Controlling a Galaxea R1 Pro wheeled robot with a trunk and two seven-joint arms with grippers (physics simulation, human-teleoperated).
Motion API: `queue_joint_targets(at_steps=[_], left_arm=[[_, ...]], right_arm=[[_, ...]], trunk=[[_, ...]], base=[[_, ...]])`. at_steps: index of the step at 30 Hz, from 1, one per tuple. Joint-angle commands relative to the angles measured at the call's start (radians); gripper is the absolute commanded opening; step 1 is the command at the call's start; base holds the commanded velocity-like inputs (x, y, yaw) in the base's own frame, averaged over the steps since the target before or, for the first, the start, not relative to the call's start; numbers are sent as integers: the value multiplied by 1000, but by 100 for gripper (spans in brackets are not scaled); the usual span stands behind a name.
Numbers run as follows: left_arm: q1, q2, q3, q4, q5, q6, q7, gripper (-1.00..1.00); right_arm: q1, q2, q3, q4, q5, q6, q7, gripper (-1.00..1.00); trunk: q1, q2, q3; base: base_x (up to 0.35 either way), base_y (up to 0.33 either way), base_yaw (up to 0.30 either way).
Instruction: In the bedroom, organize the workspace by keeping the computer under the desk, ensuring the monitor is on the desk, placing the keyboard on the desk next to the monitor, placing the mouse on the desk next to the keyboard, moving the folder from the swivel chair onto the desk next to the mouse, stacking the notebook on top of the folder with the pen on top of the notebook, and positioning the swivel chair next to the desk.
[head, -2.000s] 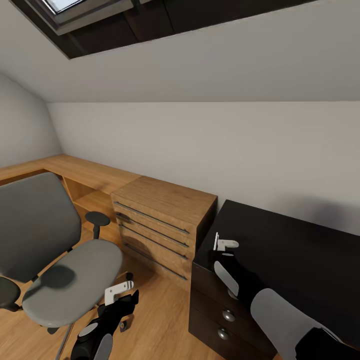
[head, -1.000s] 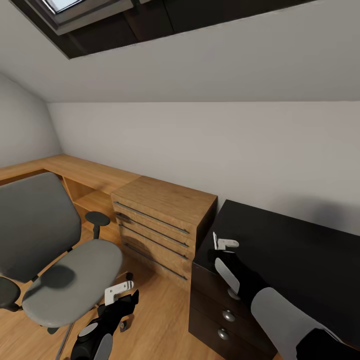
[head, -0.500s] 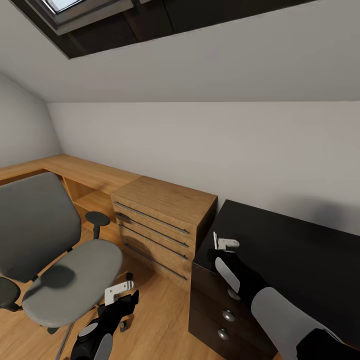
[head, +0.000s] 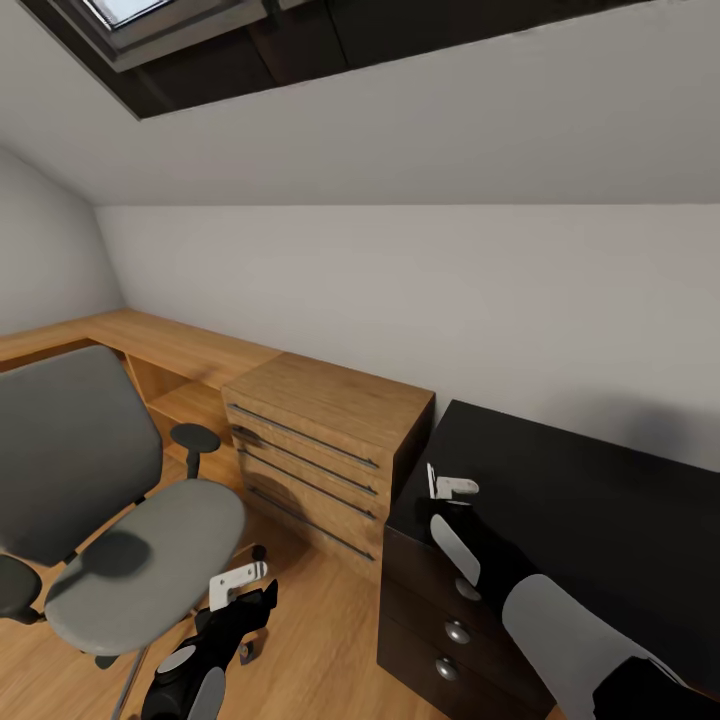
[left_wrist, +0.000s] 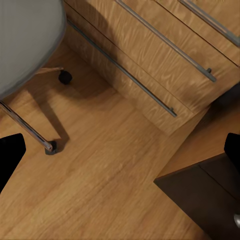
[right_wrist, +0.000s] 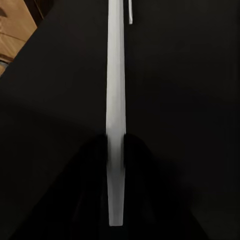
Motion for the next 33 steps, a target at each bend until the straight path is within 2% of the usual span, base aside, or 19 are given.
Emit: queue_joint_targets(at_steps=[1, 4, 7, 9, 13, 14, 16, 20, 21, 28, 31, 33], left_arm=[[-1, 0, -1, -1, 11, 3, 10, 100], [-1, 0, -2, -1, 11, 3, 10, 100], [-1, 0, -1, 3, 11, 3, 11, 100], [-1, 0, -1, 9, 11, 3, 11, 100], [-1, 0, -1, 36, 11, 1, 14, 100], [-1, 0, -1, 42, 11, 0, 15, 100], [-1, 0, -2, 45, 11, 0, 15, 100], [-1, 0, -1, 50, 11, 0, 15, 100], [-1, 0, 0, 66, 11, 0, 16, 100], [-1, -2, -3, 157, 11, 1, 17, 100], [-1, -4, -4, 203, 11, -2, 14, 100], [-1, -4, -5, 206, 11, -3, 13, 100]], right_arm=[[-1, -1, 5, -2, -9, 0, -8, -100], [-1, -1, 5, -3, -8, -5, -9, -100], [0, -7, 6, -60, -5, -4, -16, -100], [1, -28, 6, -114, -7, 0, -17, -100], [11, -86, 5, -269, -19, 16, -32, -100], [22, -114, 3, -321, -52, 21, -64, -100], [27, -140, 2, -355, -105, 23, -95, -100], [34, -199, 3, -425, -214, 24, -116, -100], [45, -221, 3, -456, -245, 24, -118, -100], [78, -238, 1, -531, -266, 23, -120, -100], [92, -239, 1, -602, -276, 25, -120, -100], [95, -240, 1, -610, -276, 25, -120, -100]], trunk=[[-4, 7, 2], [-15, 28, 12], [-27, 49, 21], [-35, 63, 27], [-50, 91, 40], [-54, 98, 43], [-61, 112, 49], [-77, 140, 62], [-81, 147, 65], [-107, 196, 87], [-107, 196, 87], [-107, 196, 87]], base=[[0, 0, 0], [0, 0, 0], [0, 0, 0], [0, 0, 0], [-3, 0, 0], [-180, 0, 0], [-255, 0, 0], [-270, 0, 0], [-78, 0, 0], [-25, 0, 0], [-2, 0, 0], [0, 0, 0]])
